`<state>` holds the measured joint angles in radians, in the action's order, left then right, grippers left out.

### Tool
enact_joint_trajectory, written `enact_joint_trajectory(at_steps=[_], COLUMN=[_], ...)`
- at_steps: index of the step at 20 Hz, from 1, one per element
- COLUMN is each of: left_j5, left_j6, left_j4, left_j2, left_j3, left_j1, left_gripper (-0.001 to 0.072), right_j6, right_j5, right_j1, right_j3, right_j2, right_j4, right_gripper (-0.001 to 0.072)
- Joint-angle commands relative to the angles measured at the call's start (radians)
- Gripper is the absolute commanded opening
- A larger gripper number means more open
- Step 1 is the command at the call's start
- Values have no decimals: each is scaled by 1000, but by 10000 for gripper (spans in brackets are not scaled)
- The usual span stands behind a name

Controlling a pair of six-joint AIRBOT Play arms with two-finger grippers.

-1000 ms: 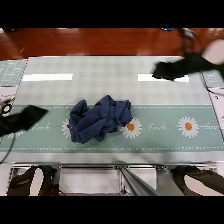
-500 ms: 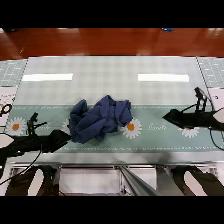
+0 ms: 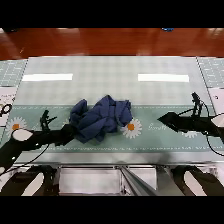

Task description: Fold the shirts.

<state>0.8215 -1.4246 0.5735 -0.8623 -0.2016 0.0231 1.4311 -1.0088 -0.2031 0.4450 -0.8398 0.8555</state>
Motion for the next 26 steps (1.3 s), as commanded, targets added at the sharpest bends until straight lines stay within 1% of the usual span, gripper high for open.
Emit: enact_joint_trajectory(at_steps=[1, 2, 3, 4, 5, 6, 8, 9, 12, 17, 20, 22, 23, 24, 25, 26], left_j5=[-137, -111, -90, -70, -55, -42, -27, -23, 0, 3, 3, 3, 1, -2, 4, 31], left_j6=[91, 135, 172, 200, 208, 209, 209, 209, 209, 209, 209, 209, 209, 209, 209, 209], left_j4=[-80, -80, -80, -80, -80, -80, -77, -77, -76, -77, -77, -77, -76, -76, -77, -77], left_j2=[-154, -187, -204, -213, -213, -212, -212, -212, -213, -214, -214, -215, -215, -215, -215, -214], left_j3=[-63, -101, -136, -172, -199, -224, -261, -271, -275, -275, -275, -275, -275, -275, -281, -301], left_j1=[111, 109, 104, 96, 87, 79, 70, 70, 70, 71, 71, 71, 71, 67, 48, 14], left_gripper=[467, 169, 32, 31, 31, 31, 31, 31, 31, 31, 31, 31, 31, 31, 31, 31], right_j6=[-15, -39, -79, -119, -139, -135, -71, -59, -94, -211, -240, -241, -240, -241, -257, -265], right_j5=[-35, -50, -62, -64, -51, -15, 106, 158, 261, 285, 285, 287, 281, 261, 225, 174], right_j1=[0, 0, 16, 53, 111, 174, 299, 338, 417, 483, 494, 493, 493, 493, 492, 480], right_j3=[-3, -3, -3, -3, -3, -3, -3, -2, 5, 86, 178, 235, 256, 274, 296, 332], right_j2=[-36, -51, -63, -72, -77, -79, -92, -104, -175, -354, -446, -502, -526, -544, -550, -546], right_j4=[-33, -58, -87, -109, -122, -121, -128, -152, -250, -371, -420, -419, -418, -418, -401, -351], right_gripper=[406, 406, 406, 408, 415, 415, 415, 414, 414, 414, 414, 406, 347, 167, 21, 22])
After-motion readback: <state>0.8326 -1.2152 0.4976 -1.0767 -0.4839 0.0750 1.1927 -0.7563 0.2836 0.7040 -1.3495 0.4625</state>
